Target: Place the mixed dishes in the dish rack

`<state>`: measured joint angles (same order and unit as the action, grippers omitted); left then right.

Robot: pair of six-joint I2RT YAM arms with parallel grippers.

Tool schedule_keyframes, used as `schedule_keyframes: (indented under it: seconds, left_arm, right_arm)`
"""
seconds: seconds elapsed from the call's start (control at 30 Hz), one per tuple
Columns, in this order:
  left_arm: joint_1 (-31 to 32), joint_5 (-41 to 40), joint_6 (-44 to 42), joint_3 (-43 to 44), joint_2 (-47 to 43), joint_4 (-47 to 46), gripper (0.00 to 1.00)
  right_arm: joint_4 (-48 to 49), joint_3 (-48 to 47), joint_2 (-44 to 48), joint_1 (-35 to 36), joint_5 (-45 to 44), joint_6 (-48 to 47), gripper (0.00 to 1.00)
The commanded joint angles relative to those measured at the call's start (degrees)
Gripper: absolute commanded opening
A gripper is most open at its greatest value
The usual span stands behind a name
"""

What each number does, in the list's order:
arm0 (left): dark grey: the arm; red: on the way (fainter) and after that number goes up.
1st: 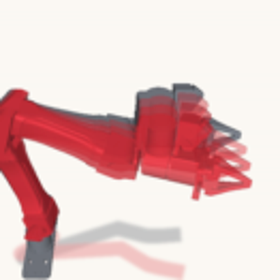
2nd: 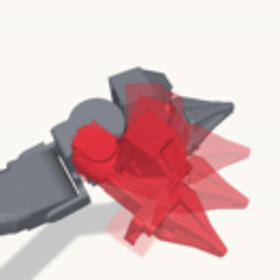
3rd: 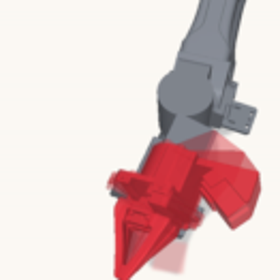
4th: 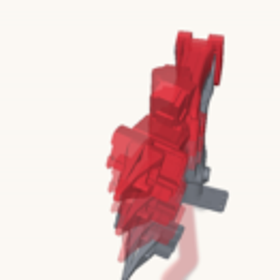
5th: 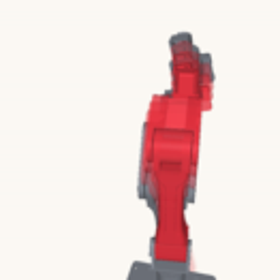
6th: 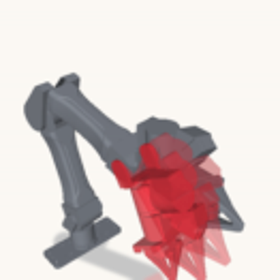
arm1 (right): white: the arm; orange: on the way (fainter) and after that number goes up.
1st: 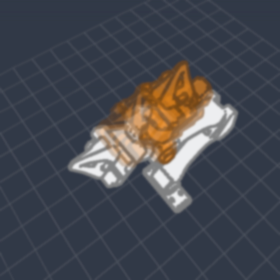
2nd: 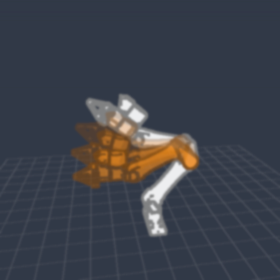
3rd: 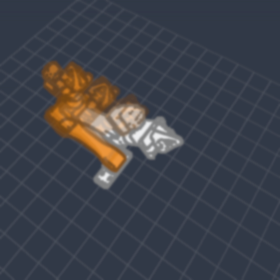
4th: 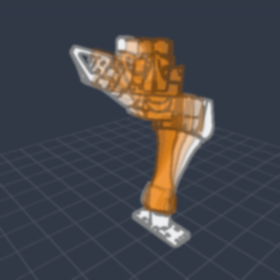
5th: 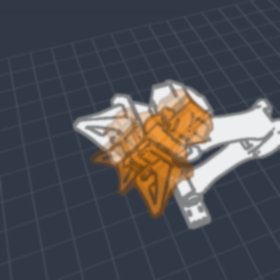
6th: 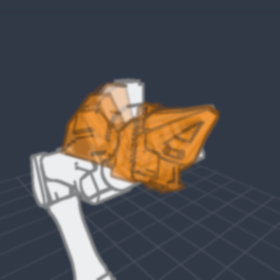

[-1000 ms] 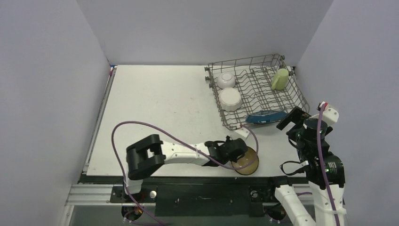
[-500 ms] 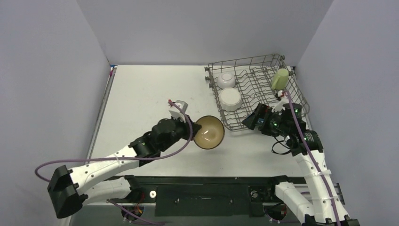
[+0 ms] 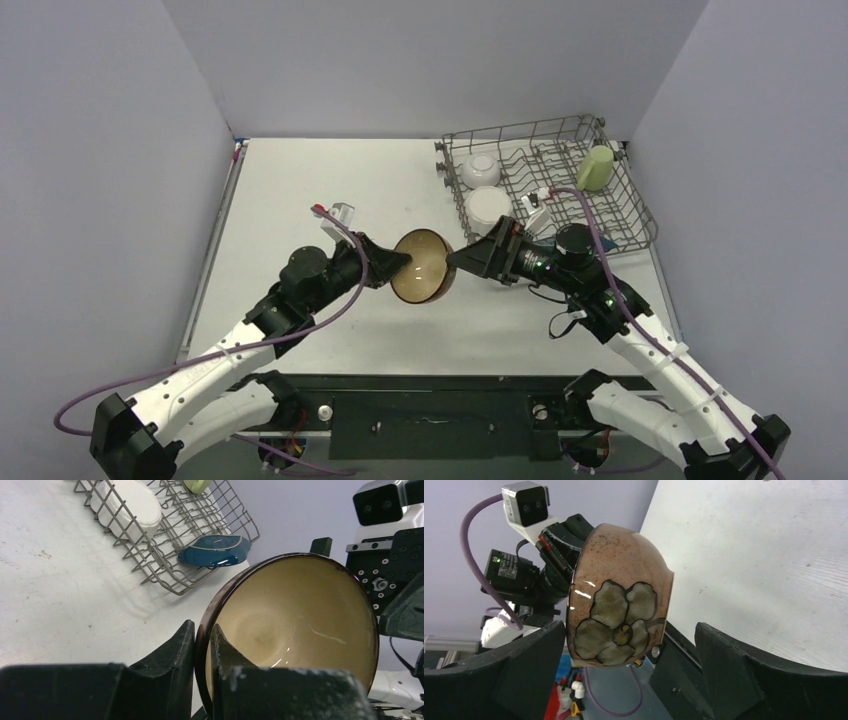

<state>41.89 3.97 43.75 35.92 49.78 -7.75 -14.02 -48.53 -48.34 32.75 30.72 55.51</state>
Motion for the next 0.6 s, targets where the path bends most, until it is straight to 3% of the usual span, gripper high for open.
schedule_keyframes:
  seconds: [0.0,0.43,0.57]
  left_arm:
    - [-1.16,4.94,6.29,1.72,-2.17,-13.24,0.00]
    - [-1.65,4.83,5.60,3.48,-1.27,-12.07,0.00]
    - [-1.69,4.20,4.25,4.22,-1.23,-10.75,0.00]
  right_arm:
    - [8.62,-2.87,-2.31,3.93,-3.81,4.14,0.97]
    - [1.77,-8.48,-6.89,10.57,-11.82,4.63,0.97]
    - [-0.72,-9.71,-7.85,12.15,-13.89,4.56,0.89]
